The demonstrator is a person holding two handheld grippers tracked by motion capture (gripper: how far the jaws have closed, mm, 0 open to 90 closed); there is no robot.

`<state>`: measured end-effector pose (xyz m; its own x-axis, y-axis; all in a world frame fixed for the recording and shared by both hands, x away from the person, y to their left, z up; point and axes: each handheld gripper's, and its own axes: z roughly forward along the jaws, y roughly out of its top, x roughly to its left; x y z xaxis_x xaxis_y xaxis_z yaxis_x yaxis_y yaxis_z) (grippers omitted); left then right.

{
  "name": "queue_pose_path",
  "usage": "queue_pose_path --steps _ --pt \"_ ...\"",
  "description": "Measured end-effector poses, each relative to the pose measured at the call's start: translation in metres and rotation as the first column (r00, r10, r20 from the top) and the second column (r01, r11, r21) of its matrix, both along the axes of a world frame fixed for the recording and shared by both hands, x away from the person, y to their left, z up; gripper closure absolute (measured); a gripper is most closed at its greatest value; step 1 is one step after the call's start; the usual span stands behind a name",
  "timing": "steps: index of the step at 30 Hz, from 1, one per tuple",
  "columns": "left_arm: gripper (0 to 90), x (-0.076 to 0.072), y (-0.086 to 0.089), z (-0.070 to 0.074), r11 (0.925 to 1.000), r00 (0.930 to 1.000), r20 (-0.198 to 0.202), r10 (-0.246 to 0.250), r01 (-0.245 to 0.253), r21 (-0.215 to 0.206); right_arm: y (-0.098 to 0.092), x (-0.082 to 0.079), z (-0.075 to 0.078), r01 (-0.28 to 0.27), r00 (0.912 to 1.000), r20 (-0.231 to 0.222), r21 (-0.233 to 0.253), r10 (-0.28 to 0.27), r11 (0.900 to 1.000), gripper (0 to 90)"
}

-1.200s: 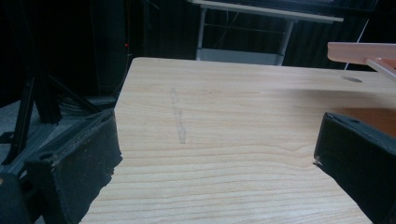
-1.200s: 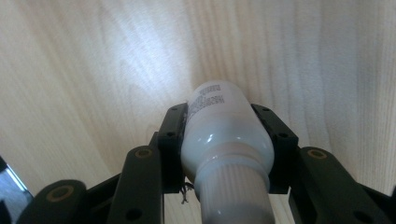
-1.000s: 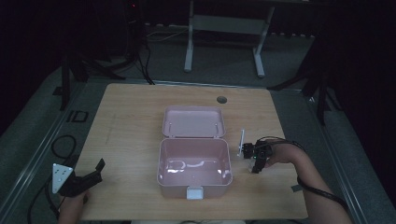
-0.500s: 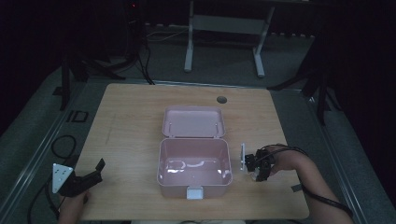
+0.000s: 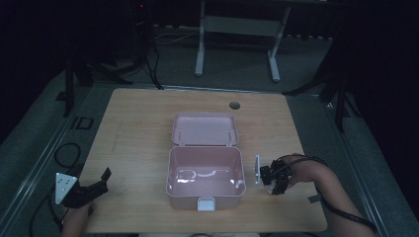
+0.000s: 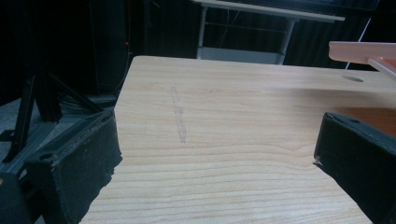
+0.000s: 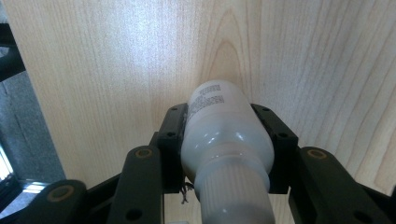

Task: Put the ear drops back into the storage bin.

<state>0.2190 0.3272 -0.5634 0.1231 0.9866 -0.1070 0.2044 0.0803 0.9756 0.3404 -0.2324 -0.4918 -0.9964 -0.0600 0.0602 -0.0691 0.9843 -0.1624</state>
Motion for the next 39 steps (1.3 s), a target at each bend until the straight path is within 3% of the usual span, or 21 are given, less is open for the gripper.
queue_pose_path --steps 21,29,39 --pt "0.4 0.0 0.0 0.0 1.0 1.0 -0.002 0.0 0.0 -0.002 0.019 -0.005 0.048 -0.051 0.9985 0.021 0.038 0.05 0.998 59.6" --pt "0.5 0.0 0.0 0.0 1.0 1.0 0.0 -0.002 0.002 -0.002 0.024 -0.005 0.062 -0.047 0.9986 0.025 0.041 0.046 0.998 59.6" --pt "0.4 0.0 0.0 0.0 1.0 1.0 -0.001 -0.001 0.001 -0.004 0.034 -0.005 0.089 -0.061 0.9965 0.06 0.055 0.058 0.997 59.6"
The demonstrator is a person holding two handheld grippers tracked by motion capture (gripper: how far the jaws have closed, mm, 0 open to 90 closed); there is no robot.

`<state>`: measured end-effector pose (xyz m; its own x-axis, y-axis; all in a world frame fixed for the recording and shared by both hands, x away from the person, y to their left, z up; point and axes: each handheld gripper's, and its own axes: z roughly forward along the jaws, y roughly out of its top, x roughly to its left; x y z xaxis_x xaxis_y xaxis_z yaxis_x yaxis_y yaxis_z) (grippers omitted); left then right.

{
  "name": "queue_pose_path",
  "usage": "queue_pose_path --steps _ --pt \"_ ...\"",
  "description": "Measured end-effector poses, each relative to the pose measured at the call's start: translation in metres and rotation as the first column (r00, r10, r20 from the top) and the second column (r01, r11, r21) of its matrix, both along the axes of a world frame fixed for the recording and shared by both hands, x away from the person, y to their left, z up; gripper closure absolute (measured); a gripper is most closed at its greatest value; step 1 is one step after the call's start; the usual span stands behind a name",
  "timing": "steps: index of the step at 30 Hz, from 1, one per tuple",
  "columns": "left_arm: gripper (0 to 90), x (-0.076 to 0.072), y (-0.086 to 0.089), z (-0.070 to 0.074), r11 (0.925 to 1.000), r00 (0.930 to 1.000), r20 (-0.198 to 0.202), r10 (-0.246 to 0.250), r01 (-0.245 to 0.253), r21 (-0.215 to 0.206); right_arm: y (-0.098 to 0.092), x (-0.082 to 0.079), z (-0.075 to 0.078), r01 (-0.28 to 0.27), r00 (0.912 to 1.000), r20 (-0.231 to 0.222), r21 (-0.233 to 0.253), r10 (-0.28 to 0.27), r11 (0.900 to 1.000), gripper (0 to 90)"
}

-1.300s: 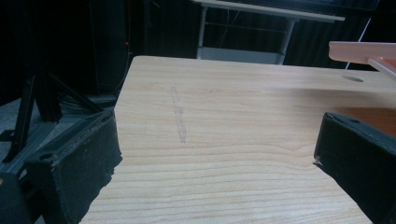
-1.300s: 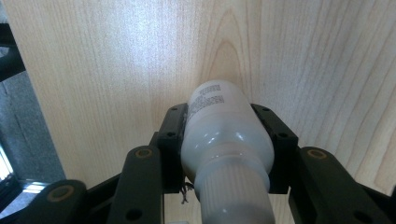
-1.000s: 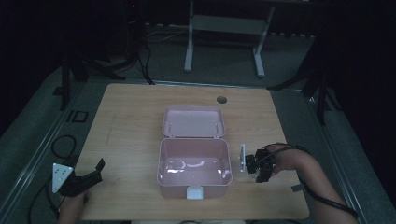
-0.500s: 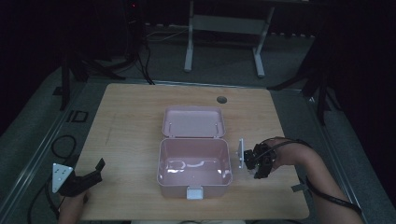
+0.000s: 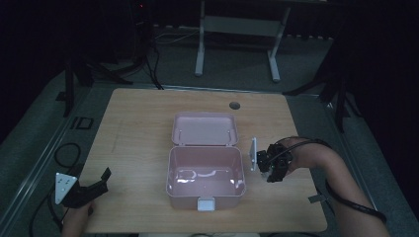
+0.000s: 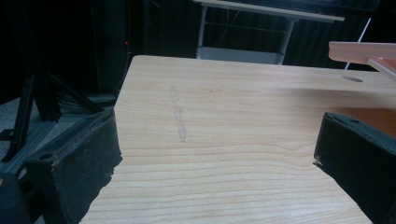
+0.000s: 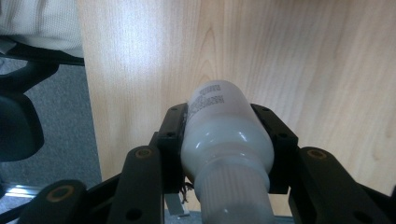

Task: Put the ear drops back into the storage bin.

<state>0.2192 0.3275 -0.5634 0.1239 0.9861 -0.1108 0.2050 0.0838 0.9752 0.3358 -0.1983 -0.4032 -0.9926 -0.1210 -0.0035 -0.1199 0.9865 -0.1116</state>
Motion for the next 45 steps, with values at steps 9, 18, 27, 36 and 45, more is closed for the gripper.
queue_pose_path --steps 9,18,27,36,45 --pt "0.4 0.0 0.0 0.0 1.0 1.0 0.001 0.0 0.0 -0.005 0.009 -0.002 0.025 -0.018 0.9992 0.037 0.004 0.018 1.0 59.6" --pt "0.4 0.0 0.0 0.0 1.0 1.0 -0.001 -0.002 0.002 -0.003 0.029 -0.001 0.032 -0.038 0.9986 0.037 0.014 0.037 0.999 59.5" --pt "0.4 0.0 0.0 0.0 1.0 1.0 0.0 -0.002 0.002 -0.006 0.056 -0.003 0.036 -0.084 0.9958 0.039 0.037 0.082 0.996 59.5" --pt "0.4 0.0 0.001 0.0 1.0 1.0 0.001 -0.006 0.006 -0.006 0.083 -0.003 0.03 -0.13 0.9913 0.027 0.036 0.129 0.991 59.5" --pt "0.4 0.0 0.001 0.0 1.0 1.0 0.0 -0.007 0.007 -0.006 0.106 -0.006 0.02 -0.166 0.9861 0.006 0.025 0.166 0.986 59.5"
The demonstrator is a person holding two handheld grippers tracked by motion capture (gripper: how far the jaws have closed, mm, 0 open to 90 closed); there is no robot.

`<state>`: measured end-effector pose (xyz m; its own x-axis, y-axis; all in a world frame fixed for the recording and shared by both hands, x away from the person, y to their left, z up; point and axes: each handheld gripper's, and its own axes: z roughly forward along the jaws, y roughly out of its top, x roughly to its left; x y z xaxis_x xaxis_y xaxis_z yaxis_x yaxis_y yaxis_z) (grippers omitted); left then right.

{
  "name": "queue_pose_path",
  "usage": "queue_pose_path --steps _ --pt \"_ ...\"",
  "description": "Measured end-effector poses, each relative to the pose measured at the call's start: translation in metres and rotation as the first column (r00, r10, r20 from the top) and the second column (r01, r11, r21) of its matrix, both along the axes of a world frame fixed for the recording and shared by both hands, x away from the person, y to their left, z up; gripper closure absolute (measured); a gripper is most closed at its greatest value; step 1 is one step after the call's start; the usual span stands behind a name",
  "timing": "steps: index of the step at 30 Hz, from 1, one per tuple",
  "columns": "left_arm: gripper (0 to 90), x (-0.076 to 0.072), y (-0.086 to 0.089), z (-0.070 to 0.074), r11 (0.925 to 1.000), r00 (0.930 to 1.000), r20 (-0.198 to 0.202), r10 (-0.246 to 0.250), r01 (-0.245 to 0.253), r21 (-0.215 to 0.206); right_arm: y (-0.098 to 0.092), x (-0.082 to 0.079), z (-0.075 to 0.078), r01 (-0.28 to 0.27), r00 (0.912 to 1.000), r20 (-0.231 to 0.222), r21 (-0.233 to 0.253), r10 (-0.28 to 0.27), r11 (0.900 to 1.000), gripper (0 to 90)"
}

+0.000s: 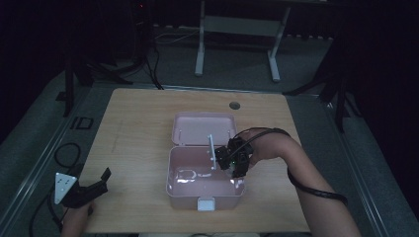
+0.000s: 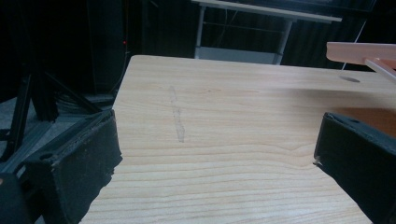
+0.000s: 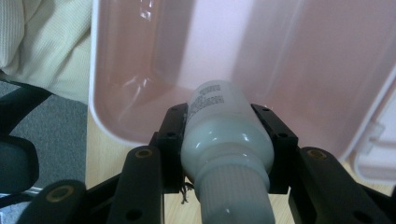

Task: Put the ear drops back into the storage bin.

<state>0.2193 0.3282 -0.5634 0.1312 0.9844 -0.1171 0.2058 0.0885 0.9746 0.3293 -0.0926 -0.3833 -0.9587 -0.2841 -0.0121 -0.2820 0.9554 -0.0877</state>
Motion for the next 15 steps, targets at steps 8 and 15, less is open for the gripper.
queue_pose_path --steps 8,15 --pt "0.4 0.0 0.0 0.0 1.0 1.0 0.0 -0.001 0.001 -0.001 0.01 -0.003 -0.011 -0.03 0.9993 -0.022 0.039 0.031 0.999 59.5" --pt "0.4 0.0 0.0 0.0 1.0 1.0 -0.002 -0.002 0.002 0.002 0.012 -0.002 -0.032 -0.029 0.9988 -0.038 0.033 0.031 0.999 59.5"
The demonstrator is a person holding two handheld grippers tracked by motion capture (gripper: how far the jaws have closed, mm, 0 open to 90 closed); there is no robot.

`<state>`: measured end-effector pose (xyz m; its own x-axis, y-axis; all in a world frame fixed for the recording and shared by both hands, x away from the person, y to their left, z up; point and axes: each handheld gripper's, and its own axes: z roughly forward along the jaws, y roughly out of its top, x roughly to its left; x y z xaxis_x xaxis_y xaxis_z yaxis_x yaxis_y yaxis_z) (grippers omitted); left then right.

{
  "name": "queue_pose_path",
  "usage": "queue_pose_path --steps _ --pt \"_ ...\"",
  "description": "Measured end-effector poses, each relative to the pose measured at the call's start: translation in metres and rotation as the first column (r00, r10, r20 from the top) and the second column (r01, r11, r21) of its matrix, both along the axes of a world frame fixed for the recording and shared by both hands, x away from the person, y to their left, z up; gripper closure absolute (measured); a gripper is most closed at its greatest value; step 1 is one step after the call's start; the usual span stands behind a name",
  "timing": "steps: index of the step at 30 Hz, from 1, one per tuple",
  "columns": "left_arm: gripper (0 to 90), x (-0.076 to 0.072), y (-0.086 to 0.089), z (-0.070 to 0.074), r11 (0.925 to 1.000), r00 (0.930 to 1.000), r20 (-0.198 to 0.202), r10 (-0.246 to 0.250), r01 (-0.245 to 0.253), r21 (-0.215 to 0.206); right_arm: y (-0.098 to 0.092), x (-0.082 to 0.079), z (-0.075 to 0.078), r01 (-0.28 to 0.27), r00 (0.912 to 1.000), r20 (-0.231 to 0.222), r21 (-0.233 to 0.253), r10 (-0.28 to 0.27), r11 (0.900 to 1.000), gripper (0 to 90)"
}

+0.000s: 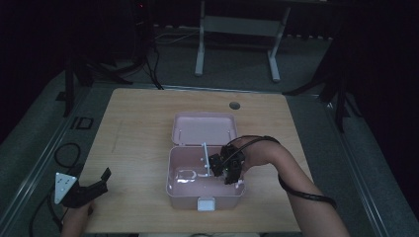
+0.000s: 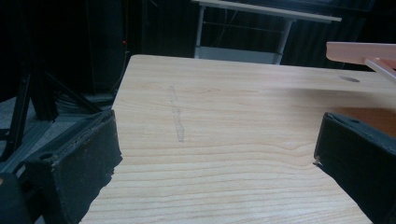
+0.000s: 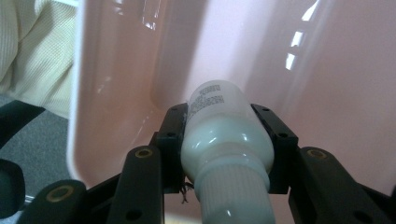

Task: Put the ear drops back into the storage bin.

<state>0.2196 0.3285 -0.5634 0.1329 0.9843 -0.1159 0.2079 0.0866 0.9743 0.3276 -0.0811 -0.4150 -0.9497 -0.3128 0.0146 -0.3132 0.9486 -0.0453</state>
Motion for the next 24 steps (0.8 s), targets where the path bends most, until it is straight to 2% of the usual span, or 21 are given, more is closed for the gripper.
queue_pose_path --steps 15,24 --pt "0.4 0.0 0.0 0.0 1.0 1.0 -0.001 0.0 0.0 0.002 0.004 -0.002 -0.042 -0.009 0.9993 -0.036 -0.068 0.006 0.998 59.5" --pt "0.4 0.0 0.0 0.0 1.0 1.0 -0.002 0.0 0.0 0.001 0.004 0.0 -0.058 0.003 0.9997 -0.025 -0.078 -0.005 0.997 59.4"
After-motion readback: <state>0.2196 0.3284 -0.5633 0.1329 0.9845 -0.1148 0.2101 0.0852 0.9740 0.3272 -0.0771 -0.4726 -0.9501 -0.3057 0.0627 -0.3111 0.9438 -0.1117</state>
